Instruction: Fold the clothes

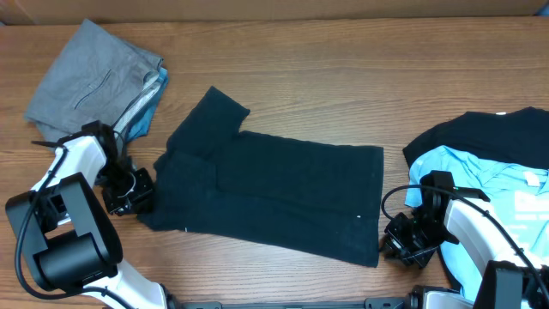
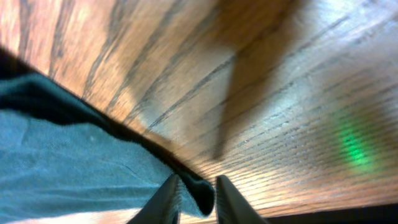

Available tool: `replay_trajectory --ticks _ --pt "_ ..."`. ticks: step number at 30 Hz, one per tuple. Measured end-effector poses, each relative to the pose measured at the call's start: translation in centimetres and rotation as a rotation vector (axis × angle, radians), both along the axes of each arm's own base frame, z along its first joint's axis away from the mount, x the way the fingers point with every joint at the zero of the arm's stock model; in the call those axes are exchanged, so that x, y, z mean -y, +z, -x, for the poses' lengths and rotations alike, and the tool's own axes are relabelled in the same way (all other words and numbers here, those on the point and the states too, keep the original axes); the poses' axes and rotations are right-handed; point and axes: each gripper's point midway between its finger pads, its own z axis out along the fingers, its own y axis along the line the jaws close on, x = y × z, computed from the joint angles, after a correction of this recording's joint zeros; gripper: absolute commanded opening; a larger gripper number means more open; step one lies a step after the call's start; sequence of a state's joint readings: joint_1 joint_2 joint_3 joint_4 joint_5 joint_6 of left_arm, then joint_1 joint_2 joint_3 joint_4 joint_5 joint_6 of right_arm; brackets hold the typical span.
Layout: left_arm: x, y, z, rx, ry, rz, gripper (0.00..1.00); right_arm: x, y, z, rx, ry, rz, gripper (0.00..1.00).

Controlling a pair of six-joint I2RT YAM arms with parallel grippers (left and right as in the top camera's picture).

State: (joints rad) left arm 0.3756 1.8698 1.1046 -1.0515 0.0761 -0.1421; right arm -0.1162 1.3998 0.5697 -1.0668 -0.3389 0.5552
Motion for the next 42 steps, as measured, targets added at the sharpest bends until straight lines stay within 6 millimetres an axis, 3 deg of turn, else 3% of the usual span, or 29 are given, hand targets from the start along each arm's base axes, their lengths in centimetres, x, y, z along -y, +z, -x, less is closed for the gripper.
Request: replay_trajectory --ticks 3,7,10,13,14,16,17,18,21,24,28,31,34,38,42 --pt "-0.2 0.1 -0.1 -0.001 0.013 -0.005 0.36 0.1 0.2 -0.4 0.011 0.002 0.004 0.35" --pt "-0.5 1.4 -0.8 0.005 0.011 -0.005 0.47 0.4 1.4 -3.0 0.08 0.002 0.012 0.37" --pt "-0.9 3.5 -2.5 0.052 0.01 -0.012 0.49 0.8 3.1 -6.3 0.185 0.015 0.023 0.48" --pt "-1.3 6.1 -4.3 0.128 0.005 -0.022 0.52 1.2 5.1 -10.0 0.317 0.043 0.036 0.49" --pt "-1.4 7.3 -4.9 0.164 -0.001 -0.022 0.55 1.5 6.4 -12.1 0.396 0.057 0.047 0.48" --pt "-1.3 9.2 -6.3 0.241 -0.018 -0.013 0.74 1.8 8.0 -14.5 0.493 0.071 0.059 0.48" --pt "-1.0 10.3 -7.2 0.294 -0.041 0.008 0.92 1.9 8.8 -15.6 0.538 0.077 0.066 0.48" --pt "-0.7 11.3 -8.1 0.341 -0.055 0.028 1.0 2.0 9.7 -16.8 0.588 0.082 0.073 0.48" --pt "2.1 14.2 -10.8 0.51 -0.195 0.157 1.0 2.2 10.9 -18.5 0.659 0.088 0.084 0.48" --pt "5.5 16.1 -13.1 0.636 -0.35 0.223 1.0 2.3 11.0 -18.9 0.661 0.094 0.085 0.48" --pt "9.9 17.1 -15.9 0.743 -0.538 0.2 1.0 2.2 10.1 -19.7 0.619 0.121 0.071 0.54" --pt "13.5 18.8 -19.4 0.903 -0.658 0.152 1.0 2.3 9.6 -20.7 0.584 0.158 0.059 0.58" --pt "14.7 20.0 -21.6 0.986 -0.655 0.094 1.0 2.3 9.8 -21.9 0.562 0.179 0.048 0.58" --pt "13.9 18.8 -23.1 0.961 -0.577 0.062 1.0 2.5 10.2 -23.3 0.575 0.193 0.05 0.58" --pt "13.5 13.8 -24.4 0.865 -0.533 0.07 0.89 2.5 10.2 -22.9 0.561 0.2 0.047 0.58"
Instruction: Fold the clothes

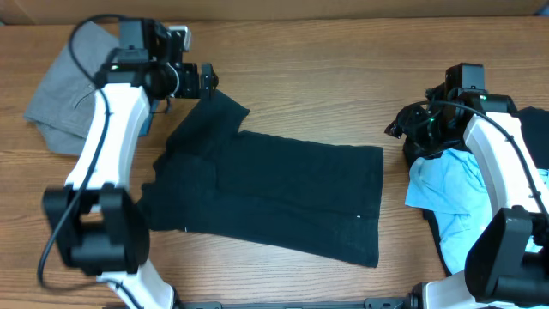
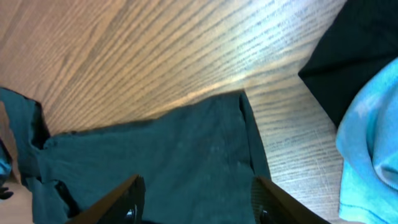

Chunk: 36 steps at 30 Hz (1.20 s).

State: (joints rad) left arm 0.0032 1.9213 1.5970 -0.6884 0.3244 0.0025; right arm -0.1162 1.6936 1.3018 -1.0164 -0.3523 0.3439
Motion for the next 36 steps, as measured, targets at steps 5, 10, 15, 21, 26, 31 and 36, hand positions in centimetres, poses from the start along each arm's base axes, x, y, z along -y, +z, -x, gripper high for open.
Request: replay_trajectory --ticks 5,10,15,21,26,31,36 --pt "0.3 -6.6 -1.9 -0.068 0.009 -0.004 0.87 -0.1 -0.2 0.7 -0.03 0.004 -0.002 0.58" --pt "1.7 -9.6 -3.1 -0.059 0.001 -0.051 0.85 -0.1 -0.3 1.4 -0.058 0.004 -0.005 0.58" --pt "2.6 -10.7 -4.6 -0.005 0.007 -0.113 0.77 -0.2 -0.3 1.9 -0.079 0.007 -0.006 0.58" --pt "1.8 -12.9 -5.0 -0.017 0.037 -0.173 0.58 -0.2 -0.4 2.4 -0.098 0.017 -0.006 0.57" --pt "1.3 -13.2 -5.2 -0.015 0.064 -0.191 0.14 -0.1 -0.5 2.6 -0.103 0.021 0.005 0.57" --pt "1.5 -13.2 -5.0 -0.034 0.073 -0.17 0.04 0.5 -0.5 1.7 -0.068 0.018 0.039 0.57" --pt "2.0 -12.6 -3.9 -0.107 0.063 -0.139 0.04 1.6 -0.6 -0.1 -0.004 -0.008 0.098 0.57"
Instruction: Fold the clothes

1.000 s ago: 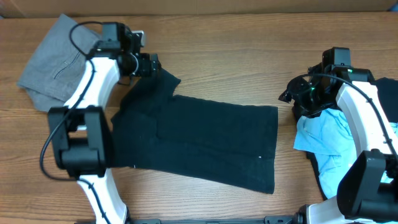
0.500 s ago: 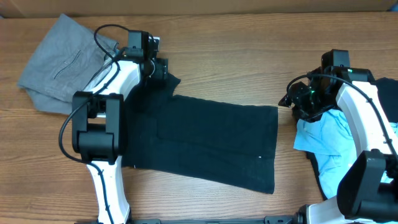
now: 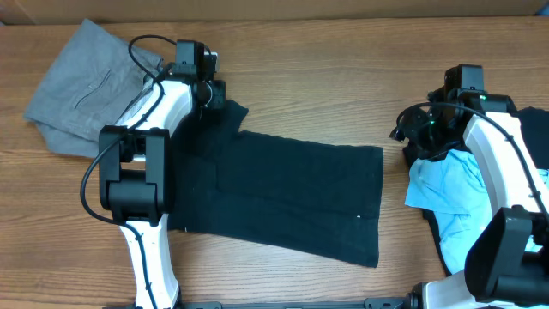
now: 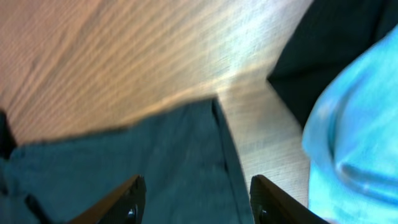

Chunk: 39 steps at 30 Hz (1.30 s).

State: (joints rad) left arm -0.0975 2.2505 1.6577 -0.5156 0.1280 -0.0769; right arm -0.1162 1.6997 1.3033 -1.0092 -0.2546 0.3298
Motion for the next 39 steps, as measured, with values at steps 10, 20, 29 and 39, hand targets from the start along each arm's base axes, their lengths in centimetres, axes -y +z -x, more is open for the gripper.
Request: replay_trajectory --ticks 10,20,29,39 --pt "-0.2 3.8 1.1 -0.057 0.022 -0.001 0.04 0.8 -5.4 -0.7 -0.112 -0.022 0.024 0.46" --pt "-0.7 10.2 2.6 0.001 0.031 -0.012 0.04 -1.2 -8.5 -1.4 -0.142 0.023 -0.043 0.52" --pt "-0.9 11.5 4.7 -0.049 0.032 -0.021 0.04 -4.6 -9.4 -1.5 -0.124 0.132 -0.02 0.5" --pt "-1.0 11.1 5.9 -0.098 0.031 -0.027 0.04 -3.4 -9.8 -1.3 -0.143 0.104 0.051 0.22"
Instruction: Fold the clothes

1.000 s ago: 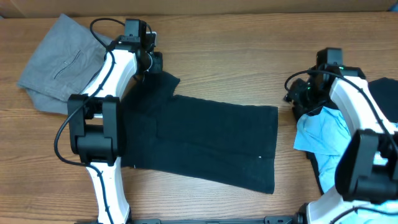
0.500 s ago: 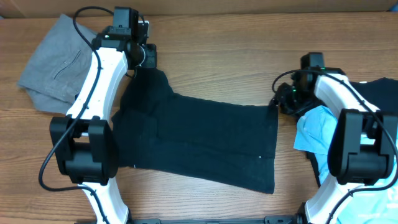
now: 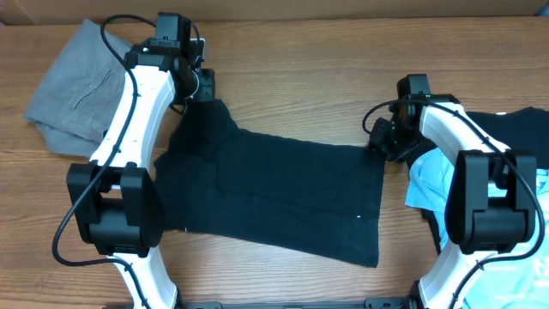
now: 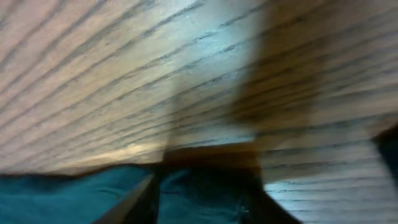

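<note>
A dark teal shirt lies spread flat across the middle of the table. My left gripper sits at the tip of its far left sleeve; the overhead view does not show whether it is open or shut. My right gripper is down at the shirt's far right corner. In the blurred right wrist view my right gripper stands open, its fingers wide apart, with the shirt's corner lying between them on the wooden table.
A folded grey garment lies at the far left, with a blue piece under it. A heap of black and light blue clothes covers the right edge, close behind my right arm.
My right gripper was above the table beside the heap of clothes; it now sits low over the shirt's far right corner, still open. The left gripper has shifted slightly at the sleeve.
First both grippers were low at the shirt's near corners, the right one shut on the near right corner. Then both stood at the far side, the right one open, the shirt left flat. The left then reached the sleeve, and now the right straddles the far right corner.
</note>
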Available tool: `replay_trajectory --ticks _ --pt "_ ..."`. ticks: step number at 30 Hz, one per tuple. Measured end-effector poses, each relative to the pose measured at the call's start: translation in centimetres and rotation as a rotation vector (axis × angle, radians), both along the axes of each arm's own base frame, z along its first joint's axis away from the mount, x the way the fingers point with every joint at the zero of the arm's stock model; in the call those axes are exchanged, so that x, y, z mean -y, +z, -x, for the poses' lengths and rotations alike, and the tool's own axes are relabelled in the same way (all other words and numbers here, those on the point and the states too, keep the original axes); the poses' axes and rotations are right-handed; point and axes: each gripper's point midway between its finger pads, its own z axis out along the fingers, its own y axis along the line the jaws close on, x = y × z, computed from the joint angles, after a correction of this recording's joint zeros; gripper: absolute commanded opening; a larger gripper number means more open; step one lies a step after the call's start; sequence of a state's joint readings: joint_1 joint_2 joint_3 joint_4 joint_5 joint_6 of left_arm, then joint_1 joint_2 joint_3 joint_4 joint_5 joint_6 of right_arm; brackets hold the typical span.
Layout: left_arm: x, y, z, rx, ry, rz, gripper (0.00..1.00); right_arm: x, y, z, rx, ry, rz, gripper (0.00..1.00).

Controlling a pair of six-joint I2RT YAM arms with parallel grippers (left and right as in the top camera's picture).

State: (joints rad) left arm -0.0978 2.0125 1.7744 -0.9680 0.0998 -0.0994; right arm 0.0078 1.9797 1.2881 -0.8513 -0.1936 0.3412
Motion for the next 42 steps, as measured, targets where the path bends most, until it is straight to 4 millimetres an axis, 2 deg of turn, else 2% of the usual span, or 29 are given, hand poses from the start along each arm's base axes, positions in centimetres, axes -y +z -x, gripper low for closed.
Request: replay_trajectory --ticks 1,2,14,23,29,34,37,42 --pt "0.0 0.0 0.0 -0.002 0.0 0.0 0.04 0.1 0.0 0.0 0.0 -0.003 0.009 0.1" --pt "0.0 0.0 0.1 -0.006 0.0 -0.001 0.04 0.3 -0.1 0.0 0.0 -0.005 0.015 0.04" --pt "-0.2 -0.7 2.1 -0.09 -0.004 -0.01 0.04 1.0 0.1 1.6 -0.065 -0.023 0.028 0.04" --pt "-1.5 -0.9 4.8 -0.19 0.011 -0.078 0.04 1.7 4.1 2.1 -0.011 -0.054 0.06 0.04" --pt "-3.6 0.3 5.5 -0.184 0.047 -0.155 0.04 1.7 4.6 1.4 0.044 0.019 0.064 0.04" --pt "-5.0 1.4 6.4 -0.19 0.076 -0.169 0.04 1.7 4.6 2.6 0.0 0.039 0.064 0.04" --pt "-5.4 1.4 7.2 -0.224 0.083 -0.176 0.04 1.5 4.8 3.0 -0.009 0.06 0.053 0.04" --pt "-5.5 1.3 7.8 -0.249 0.081 -0.181 0.04 1.1 6.3 3.4 0.019 0.087 0.032 0.04"
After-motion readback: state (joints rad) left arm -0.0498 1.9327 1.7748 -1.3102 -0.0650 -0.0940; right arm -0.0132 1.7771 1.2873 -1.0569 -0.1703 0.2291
